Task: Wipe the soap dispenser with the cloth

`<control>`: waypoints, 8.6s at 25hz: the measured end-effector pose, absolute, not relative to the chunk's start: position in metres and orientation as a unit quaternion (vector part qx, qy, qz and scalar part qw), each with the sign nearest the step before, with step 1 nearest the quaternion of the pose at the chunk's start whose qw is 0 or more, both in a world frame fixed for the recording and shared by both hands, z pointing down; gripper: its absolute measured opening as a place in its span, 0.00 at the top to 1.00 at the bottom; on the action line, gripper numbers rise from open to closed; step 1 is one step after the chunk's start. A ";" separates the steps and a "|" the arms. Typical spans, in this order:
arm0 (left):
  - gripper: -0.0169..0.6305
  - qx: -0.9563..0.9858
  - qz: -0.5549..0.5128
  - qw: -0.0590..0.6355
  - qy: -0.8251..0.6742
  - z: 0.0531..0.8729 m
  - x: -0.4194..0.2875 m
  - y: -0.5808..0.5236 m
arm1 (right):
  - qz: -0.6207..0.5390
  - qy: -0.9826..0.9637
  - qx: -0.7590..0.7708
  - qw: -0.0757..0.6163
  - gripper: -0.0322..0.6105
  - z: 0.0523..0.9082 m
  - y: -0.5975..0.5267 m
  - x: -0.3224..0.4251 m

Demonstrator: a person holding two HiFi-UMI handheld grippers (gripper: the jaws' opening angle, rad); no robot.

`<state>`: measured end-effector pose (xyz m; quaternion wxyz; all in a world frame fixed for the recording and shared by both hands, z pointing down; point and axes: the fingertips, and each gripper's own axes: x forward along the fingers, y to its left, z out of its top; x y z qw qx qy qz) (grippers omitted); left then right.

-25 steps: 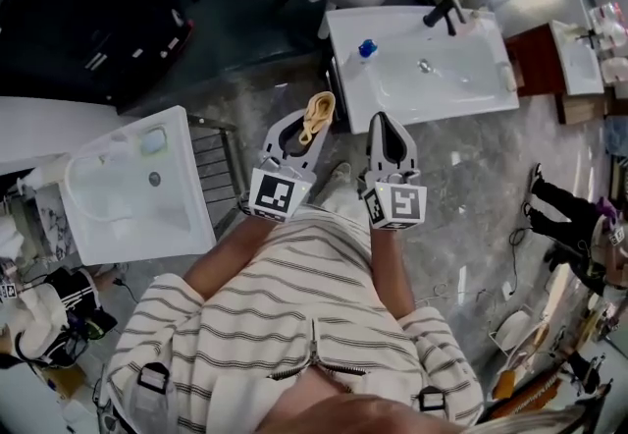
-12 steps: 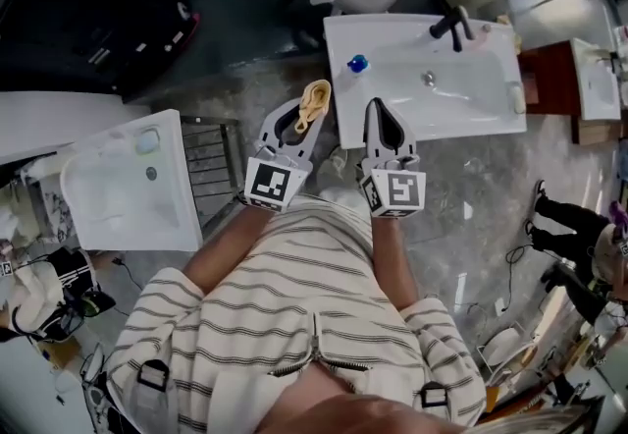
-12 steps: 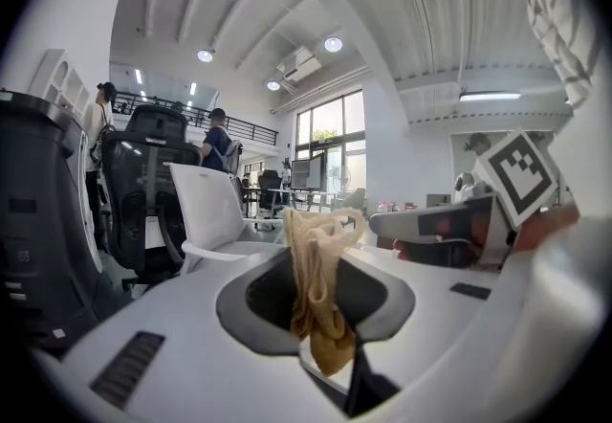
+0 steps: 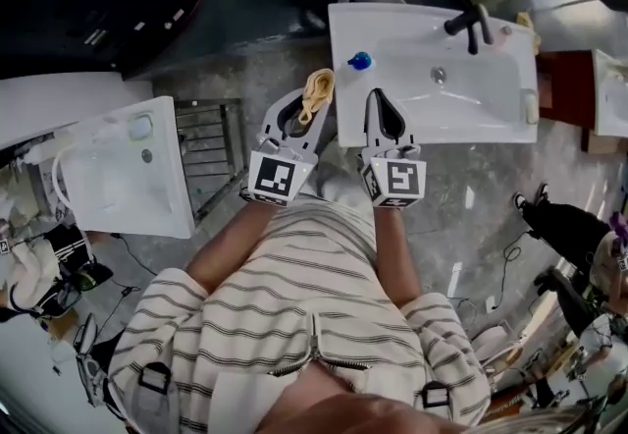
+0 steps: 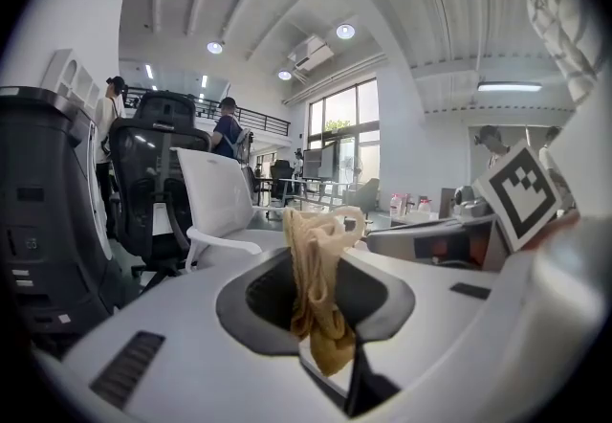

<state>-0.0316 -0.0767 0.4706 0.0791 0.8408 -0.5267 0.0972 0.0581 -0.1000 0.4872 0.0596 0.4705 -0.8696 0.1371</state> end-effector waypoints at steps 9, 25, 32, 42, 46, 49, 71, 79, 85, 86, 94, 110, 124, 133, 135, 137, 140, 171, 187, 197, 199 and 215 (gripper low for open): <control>0.84 0.849 0.100 0.080 -0.513 0.495 -0.038 -0.103 | 0.139 -0.871 0.458 0.108 0.91 0.540 -0.126 0.034; 0.84 0.852 0.113 0.093 -0.503 0.518 -0.045 -0.110 | 0.165 -0.857 0.470 0.134 0.69 0.592 -0.149 0.034; 0.84 0.851 0.118 0.100 -0.502 0.525 -0.048 -0.113 | 0.148 -0.869 0.449 0.149 0.69 0.602 -0.160 0.031; 0.84 0.849 0.125 0.102 -0.504 0.536 -0.047 -0.113 | 0.139 -0.887 0.414 0.154 0.71 0.608 -0.161 0.025; 0.84 0.847 0.125 0.110 -0.505 0.539 -0.047 -0.113 | 0.124 -0.890 0.407 0.162 0.74 0.609 -0.162 0.024; 0.84 0.848 0.130 0.107 -0.503 0.540 -0.047 -0.114 | 0.098 -0.895 0.398 0.173 0.74 0.608 -0.162 0.022; 0.84 0.862 0.125 0.090 -0.484 0.531 -0.036 -0.107 | 0.109 -0.899 0.395 0.156 0.76 0.583 -0.157 0.032; 0.84 0.868 0.123 0.087 -0.473 0.520 -0.029 -0.098 | 0.139 -0.898 0.396 0.129 0.76 0.557 -0.149 0.039; 0.84 0.874 0.122 0.084 -0.462 0.507 -0.031 -0.086 | 0.137 -0.900 0.393 0.125 0.75 0.530 -0.138 0.033; 0.84 0.877 0.121 0.078 -0.459 0.504 -0.031 -0.086 | 0.138 -0.900 0.395 0.120 0.76 0.522 -0.138 0.033; 0.84 0.887 0.111 0.060 -0.444 0.479 -0.026 -0.073 | 0.131 -0.896 0.411 0.108 0.75 0.473 -0.129 0.039; 0.84 0.912 0.104 0.021 -0.396 0.450 -0.007 -0.062 | 0.125 -0.890 0.429 0.088 0.75 0.421 -0.113 0.038; 0.84 0.922 0.089 0.010 -0.376 0.439 0.005 -0.069 | 0.118 -0.881 0.451 0.084 0.75 0.407 -0.117 0.040; 0.84 0.932 0.084 -0.001 -0.352 0.434 0.028 -0.072 | 0.109 -0.878 0.459 0.078 0.75 0.396 -0.121 0.045; 0.84 0.934 0.084 -0.006 -0.346 0.433 0.033 -0.071 | 0.107 -0.879 0.459 0.078 0.75 0.393 -0.120 0.045; 0.84 0.936 0.083 -0.009 -0.342 0.432 0.037 -0.072 | 0.105 -0.879 0.459 0.077 0.75 0.391 -0.120 0.044; 0.84 0.937 0.080 -0.014 -0.340 0.432 0.041 -0.072 | 0.104 -0.878 0.460 0.078 0.75 0.390 -0.119 0.043; 0.84 0.942 0.088 0.000 -0.322 0.451 0.070 -0.074 | 0.100 -0.871 0.477 0.062 0.75 0.371 -0.109 0.059; 0.84 0.941 0.098 -0.002 -0.323 0.456 0.055 -0.078 | 0.100 -0.865 0.489 0.054 0.75 0.365 -0.116 0.071; 0.84 0.937 0.094 -0.028 -0.334 0.440 0.042 -0.080 | 0.097 -0.865 0.490 0.052 0.75 0.363 -0.120 0.073; 0.84 0.936 0.091 -0.031 -0.338 0.435 0.039 -0.081 | 0.097 -0.865 0.489 0.050 0.75 0.363 -0.121 0.074; 0.84 0.935 0.054 -0.058 -0.347 0.400 0.027 -0.082 | 0.088 -0.865 0.493 0.041 0.75 0.360 -0.117 0.078</control>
